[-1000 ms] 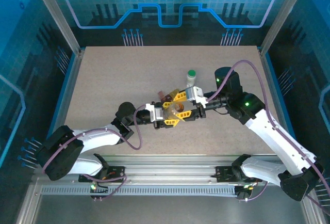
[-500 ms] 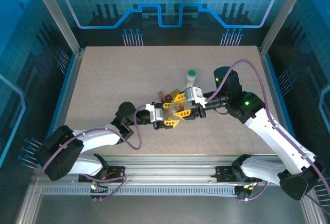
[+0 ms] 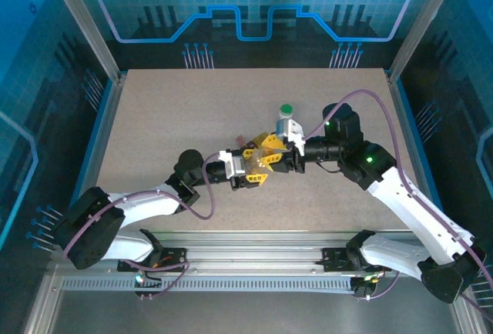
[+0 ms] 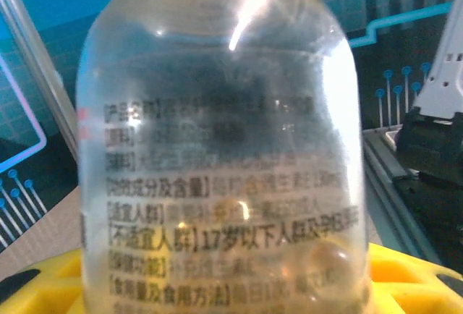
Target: Sort the pills into containers
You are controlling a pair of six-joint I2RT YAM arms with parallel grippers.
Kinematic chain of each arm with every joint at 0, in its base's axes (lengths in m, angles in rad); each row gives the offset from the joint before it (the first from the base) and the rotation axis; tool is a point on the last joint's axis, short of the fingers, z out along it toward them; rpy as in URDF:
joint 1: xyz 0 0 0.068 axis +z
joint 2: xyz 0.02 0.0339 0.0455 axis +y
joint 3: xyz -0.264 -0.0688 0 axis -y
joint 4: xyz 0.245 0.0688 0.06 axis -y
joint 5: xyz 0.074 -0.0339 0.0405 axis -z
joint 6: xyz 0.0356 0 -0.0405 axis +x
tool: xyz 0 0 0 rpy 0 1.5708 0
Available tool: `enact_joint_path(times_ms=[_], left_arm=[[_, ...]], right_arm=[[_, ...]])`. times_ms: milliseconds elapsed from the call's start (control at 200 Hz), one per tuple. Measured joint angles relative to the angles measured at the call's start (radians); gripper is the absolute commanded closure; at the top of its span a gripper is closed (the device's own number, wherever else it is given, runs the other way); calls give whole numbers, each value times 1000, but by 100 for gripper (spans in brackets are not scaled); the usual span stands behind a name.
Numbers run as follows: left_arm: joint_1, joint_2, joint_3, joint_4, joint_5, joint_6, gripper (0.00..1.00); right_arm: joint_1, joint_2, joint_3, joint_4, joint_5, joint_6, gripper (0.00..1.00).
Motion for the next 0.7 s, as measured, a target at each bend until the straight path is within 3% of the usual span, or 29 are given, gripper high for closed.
enact_joint_path(times_ms=[375, 465, 700], left_arm=[[9, 16, 0, -5, -164, 21, 100], [8, 31, 0, 5, -179, 21, 100], [6, 57, -2, 28, -194, 27, 100]], right_arm=[[186, -28, -62, 152, 596, 475, 63], [230, -6, -62, 169, 723, 564, 59], [268, 45, -54, 182, 885, 711, 50]])
